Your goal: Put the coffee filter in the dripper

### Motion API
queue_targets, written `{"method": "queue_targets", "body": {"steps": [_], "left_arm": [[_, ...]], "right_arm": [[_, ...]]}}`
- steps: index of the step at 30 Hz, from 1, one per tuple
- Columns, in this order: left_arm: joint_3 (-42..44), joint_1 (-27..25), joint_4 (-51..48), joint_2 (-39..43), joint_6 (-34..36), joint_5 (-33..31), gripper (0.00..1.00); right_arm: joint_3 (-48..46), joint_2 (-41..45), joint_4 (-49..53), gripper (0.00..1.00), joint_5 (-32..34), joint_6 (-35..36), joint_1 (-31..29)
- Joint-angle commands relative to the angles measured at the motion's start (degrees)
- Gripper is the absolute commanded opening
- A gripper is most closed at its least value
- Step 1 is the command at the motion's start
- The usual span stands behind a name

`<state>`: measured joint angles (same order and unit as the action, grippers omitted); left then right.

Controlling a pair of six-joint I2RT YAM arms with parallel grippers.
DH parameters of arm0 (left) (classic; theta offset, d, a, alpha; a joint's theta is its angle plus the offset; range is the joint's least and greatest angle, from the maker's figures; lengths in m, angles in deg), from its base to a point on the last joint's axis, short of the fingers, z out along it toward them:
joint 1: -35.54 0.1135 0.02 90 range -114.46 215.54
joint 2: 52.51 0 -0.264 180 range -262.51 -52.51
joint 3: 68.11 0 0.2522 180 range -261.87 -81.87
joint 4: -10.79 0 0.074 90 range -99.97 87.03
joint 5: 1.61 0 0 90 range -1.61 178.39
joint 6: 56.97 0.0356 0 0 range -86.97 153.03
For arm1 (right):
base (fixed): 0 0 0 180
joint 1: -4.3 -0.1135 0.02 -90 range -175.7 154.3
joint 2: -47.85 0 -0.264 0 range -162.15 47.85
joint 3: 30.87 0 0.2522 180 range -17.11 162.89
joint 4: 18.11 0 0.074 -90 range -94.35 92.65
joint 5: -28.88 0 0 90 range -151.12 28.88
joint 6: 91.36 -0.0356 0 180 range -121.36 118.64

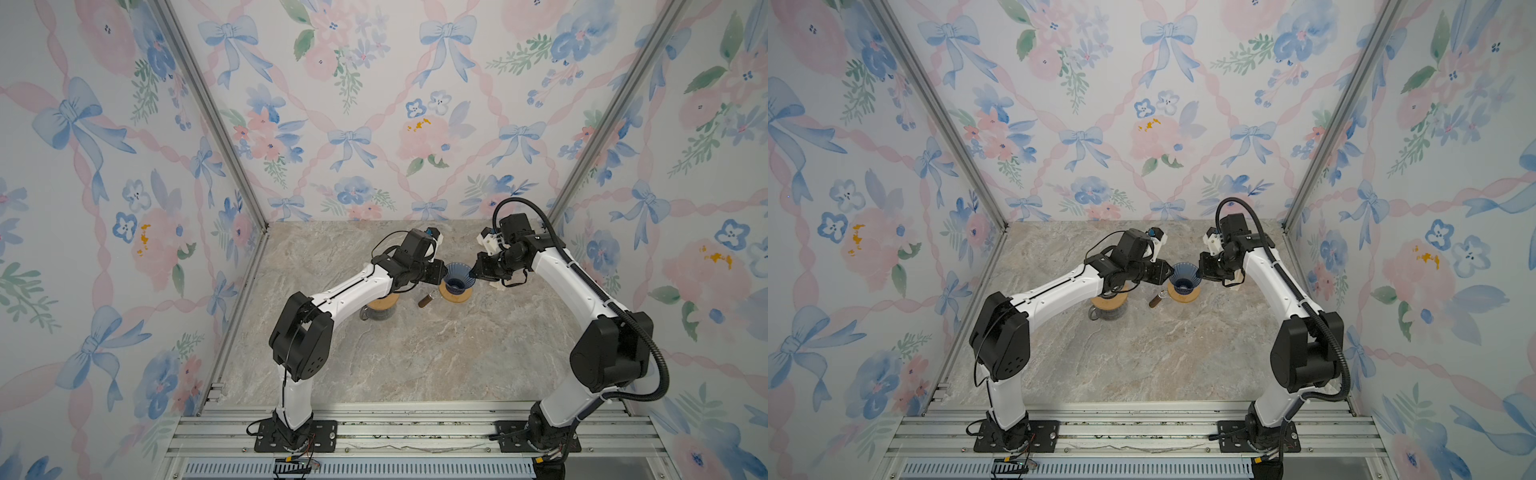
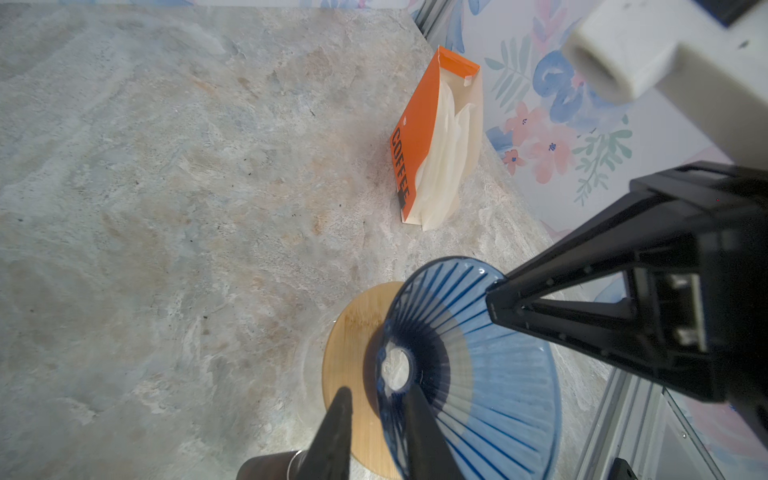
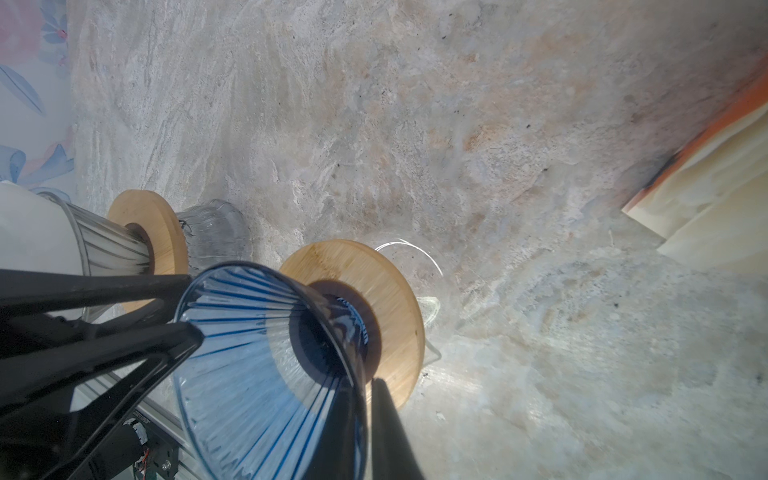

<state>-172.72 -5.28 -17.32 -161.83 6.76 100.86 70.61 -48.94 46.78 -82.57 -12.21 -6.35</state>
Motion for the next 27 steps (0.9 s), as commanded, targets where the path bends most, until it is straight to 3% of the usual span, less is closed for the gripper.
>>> {"method": "queue_targets", "body": {"steps": [1,27], "left_arm": [[-0.99,0.74,-1.39,-1.85,0.01,0.0,0.19],[2.73,1.26,-1.39,-2.46,-0.97,0.52,0.03]], "right_arm": [[0.26,-1.33,0.9,0.11,0.77,0.42,-0.33],[-2.98,-2.26,0.9,0.09,2.38,-0.74,0.02]]}}
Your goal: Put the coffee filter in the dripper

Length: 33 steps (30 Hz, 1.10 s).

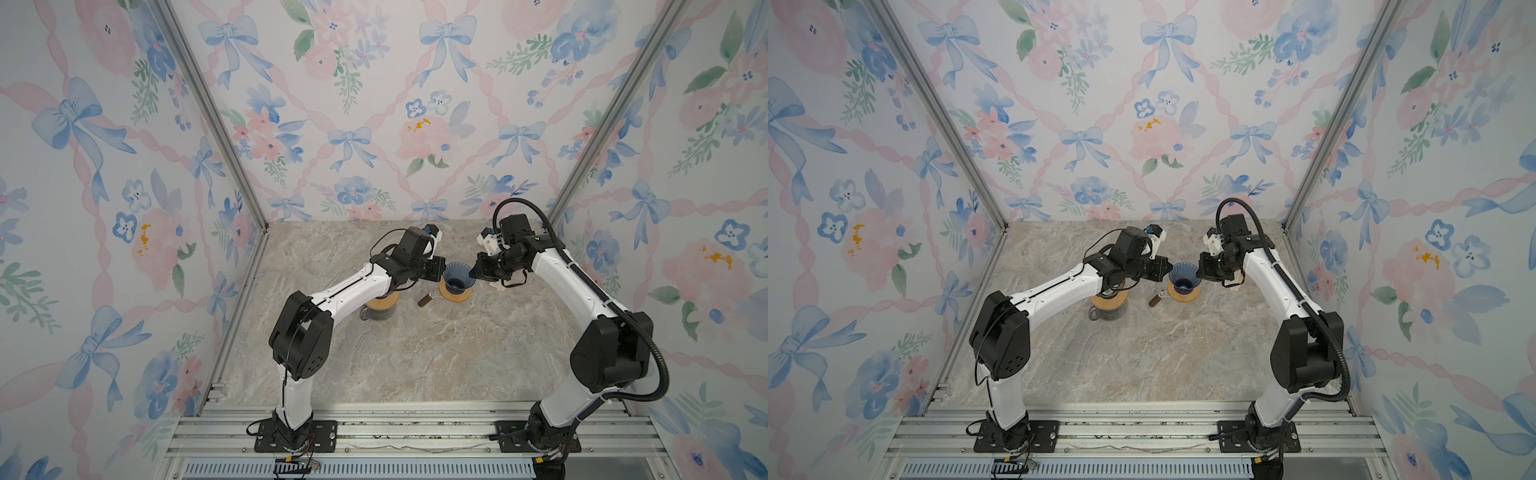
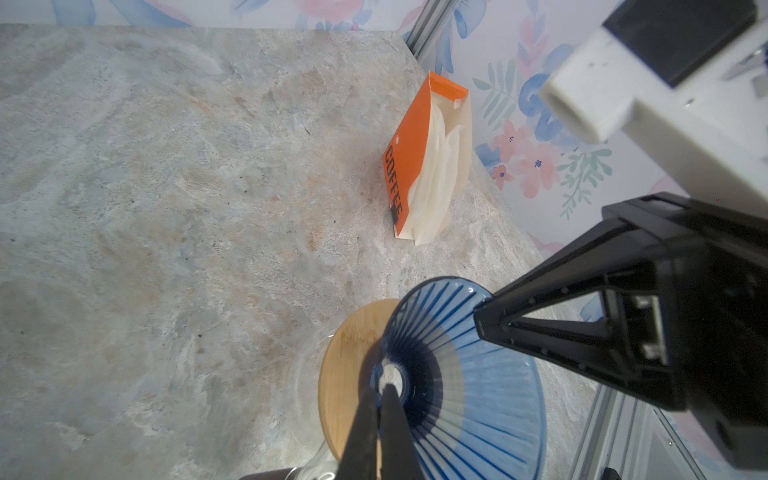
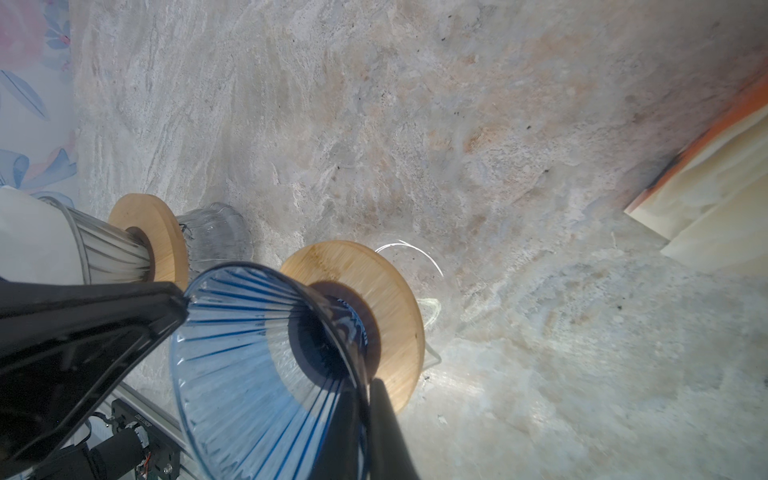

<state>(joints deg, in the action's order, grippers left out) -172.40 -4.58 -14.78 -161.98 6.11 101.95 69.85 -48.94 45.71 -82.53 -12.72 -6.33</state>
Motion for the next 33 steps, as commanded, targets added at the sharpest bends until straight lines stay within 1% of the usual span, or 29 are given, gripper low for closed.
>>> {"method": "queue_targets", "body": {"steps": [1,16,27,33], "left_arm": [[2.62,0.57,-3.94,-2.31,-0.35,-0.59,0.03],[6.08,0.57,-3.97,-2.16,-0.88,-0.56,0.01],[8.74,0.56,-3.92,-1.09,-0.96,-1.56,0.0],[8.27,0.53,-3.92,-0.88,-1.02,-1.35,0.0]], "right_arm": [[-2.21,-2.27,1.95,0.09,2.34,-0.22,0.0],[-2.89,-2.61,1.29,0.08,3.17,-0.59,-1.45],[-9.1,-0.15,-4.09,0.07,4.36,-0.78,-2.2],[-7.57,-0.51,-2.39,0.09,4.18,-0.56,-2.27]]}}
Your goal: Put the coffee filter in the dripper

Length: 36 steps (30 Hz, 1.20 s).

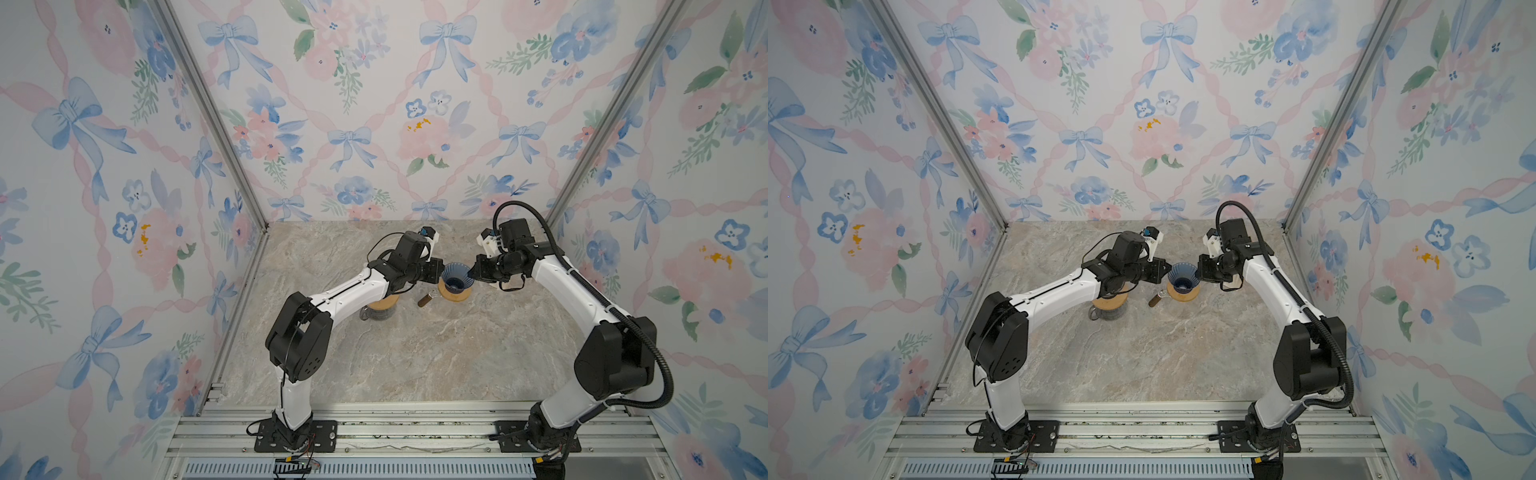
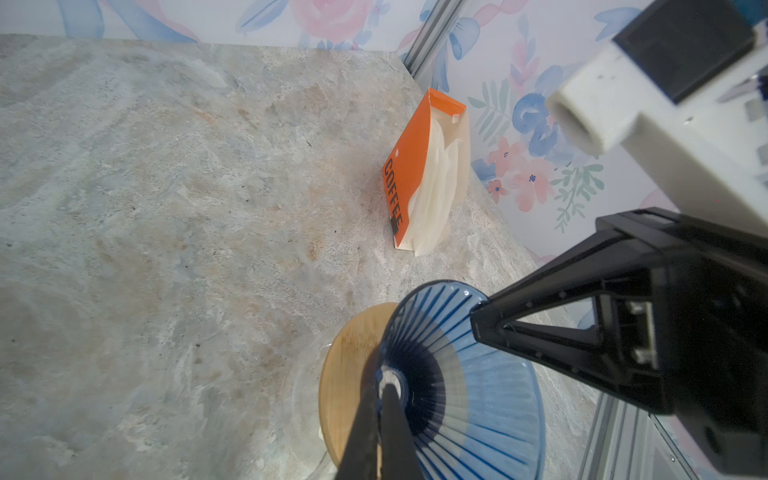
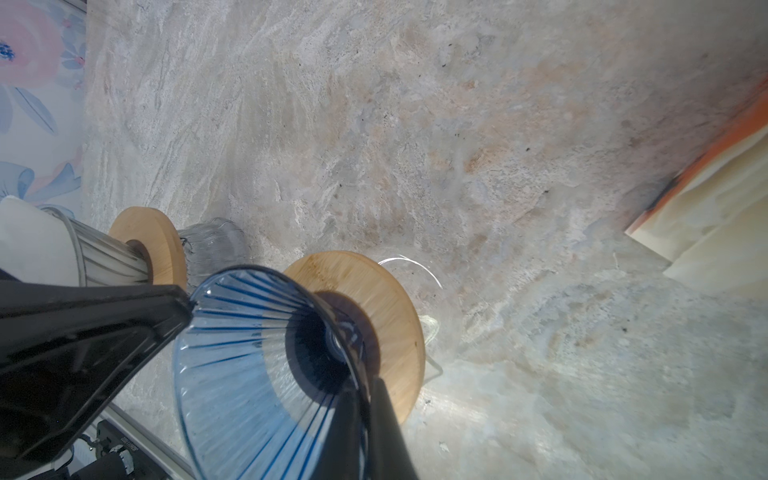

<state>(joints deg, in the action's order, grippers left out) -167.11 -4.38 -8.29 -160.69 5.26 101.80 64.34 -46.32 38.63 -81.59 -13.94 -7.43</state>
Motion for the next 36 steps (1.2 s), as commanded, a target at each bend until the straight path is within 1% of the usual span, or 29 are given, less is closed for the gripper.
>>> {"method": "queue_targets", "body": {"steps": [1,11,22,27,30,32,36], "left_arm": [[2.81,0.37,-10.48,-2.11,-0.11,-1.04,0.01],[-0.82,0.37,-10.41,-1.24,0.06,-0.07,0.05],[-5.72,0.46,-10.41,-2.03,1.07,1.3,0.16],[-7.1,0.55,-10.41,-1.76,1.32,1.64,0.22],[-7.65,0.55,-10.41,-1.31,1.55,1.63,0.23],[-8.0,0.55,-10.45,-1.11,1.57,1.83,0.23],[-8.63,0.55,-10.35,-0.4,1.55,1.94,0.28]], "right_arm": [[-1.75,-2.91,4.79,0.09,3.18,0.66,-1.17],[4.13,-2.48,5.51,0.15,1.13,-0.35,-1.11],[7.71,-2.15,6.21,0.22,1.05,-0.12,-1.02],[8.47,-1.22,6.81,0.3,1.82,0.31,-0.68],[8.64,-0.93,6.35,0.3,2.52,0.24,0.07],[8.69,1.02,6.15,0.31,2.95,0.38,0.71],[8.82,2.86,6.02,0.31,4.96,0.86,2.25]]}}
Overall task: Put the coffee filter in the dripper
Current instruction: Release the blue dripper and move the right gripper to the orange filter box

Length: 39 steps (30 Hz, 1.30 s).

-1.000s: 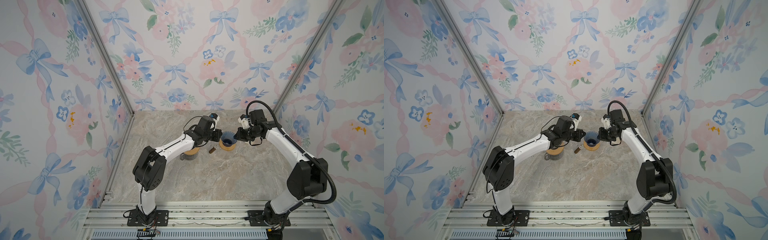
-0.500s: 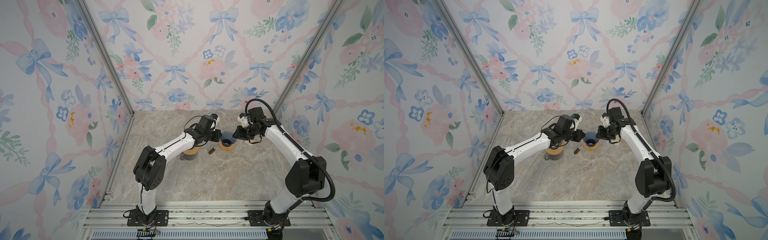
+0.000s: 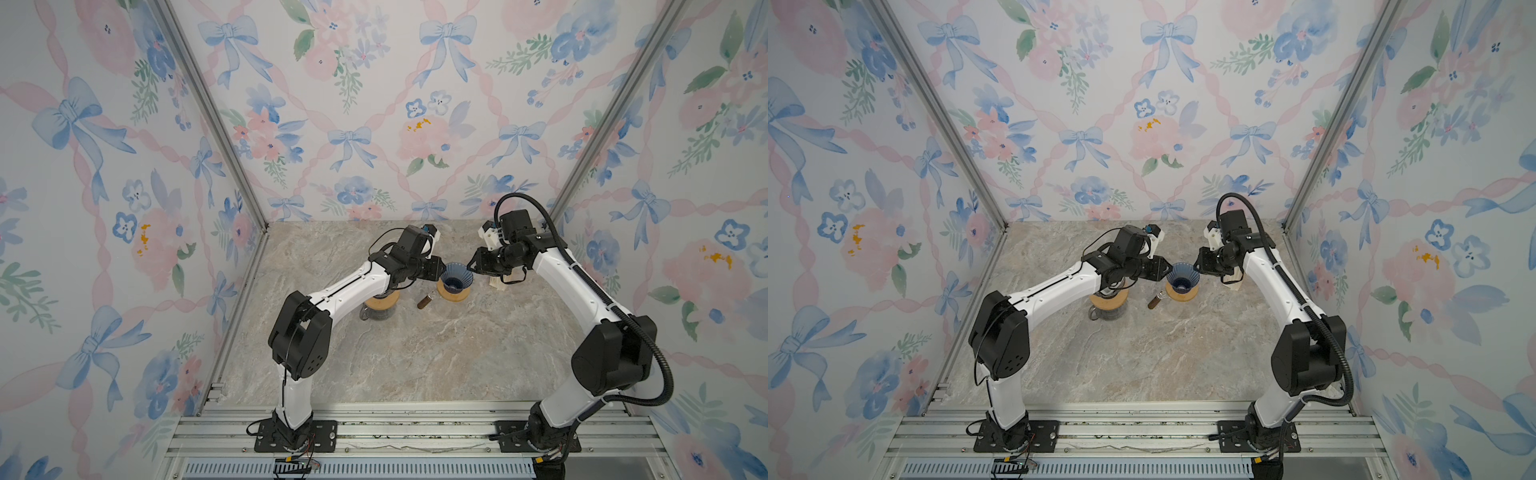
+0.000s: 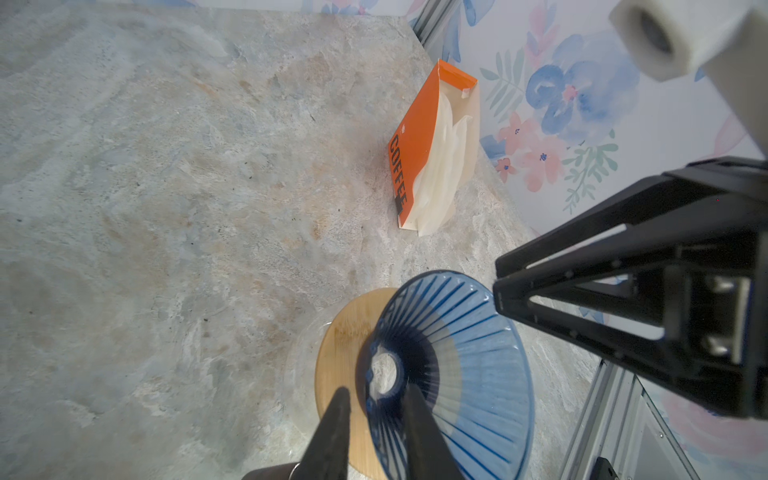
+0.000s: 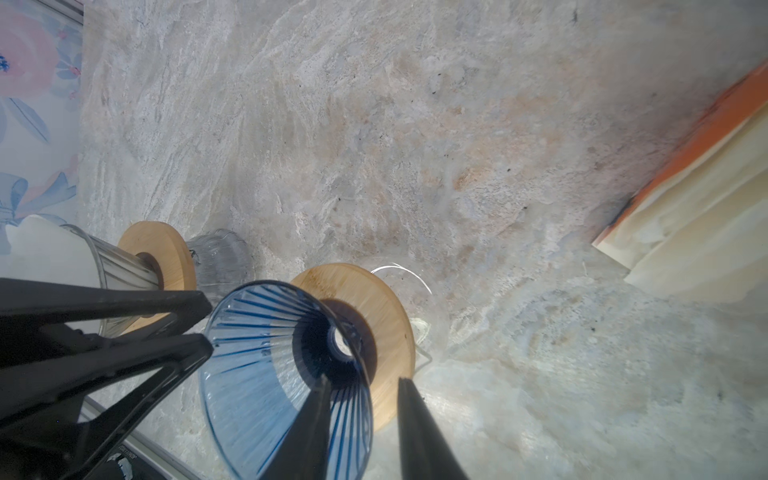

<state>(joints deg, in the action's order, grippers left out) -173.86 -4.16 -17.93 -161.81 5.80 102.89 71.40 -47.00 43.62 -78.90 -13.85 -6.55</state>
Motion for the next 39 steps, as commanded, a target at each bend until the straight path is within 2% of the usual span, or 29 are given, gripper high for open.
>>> {"method": "queue_targets", "body": {"steps": [1,12,16,21,27,39], "left_arm": [[-2.04,0.33,-0.74,0.92,1.08,0.76,0.28],[-1.95,0.16,-0.71,5.36,3.59,-0.13,0.4],[-0.18,-0.28,-0.68,7.52,5.52,-1.01,0.48],[2.91,-1.43,-0.58,10.52,7.83,-3.38,0.69],[6.58,-2.69,-0.25,12.95,9.26,-4.87,0.85],[13.24,-2.92,1.3,15.35,9.74,-6.98,0.92]], "right_arm": [[1.62,4.12,0.83,0.31,2.62,0.73,1.84],[-8.14,10.25,-8.17,0.3,9.6,-3.82,9.49],[-11.57,10.02,-11.84,0.27,10.71,-5.46,11.61],[-13.34,6.81,-15.21,0.23,10.95,-6.64,13.29],[-12.16,0.76,-17.82,0.21,11.83,-8.04,13.61],[-6.7,-8.89,-18.46,0.25,17.2,-9.38,13.38]]}}
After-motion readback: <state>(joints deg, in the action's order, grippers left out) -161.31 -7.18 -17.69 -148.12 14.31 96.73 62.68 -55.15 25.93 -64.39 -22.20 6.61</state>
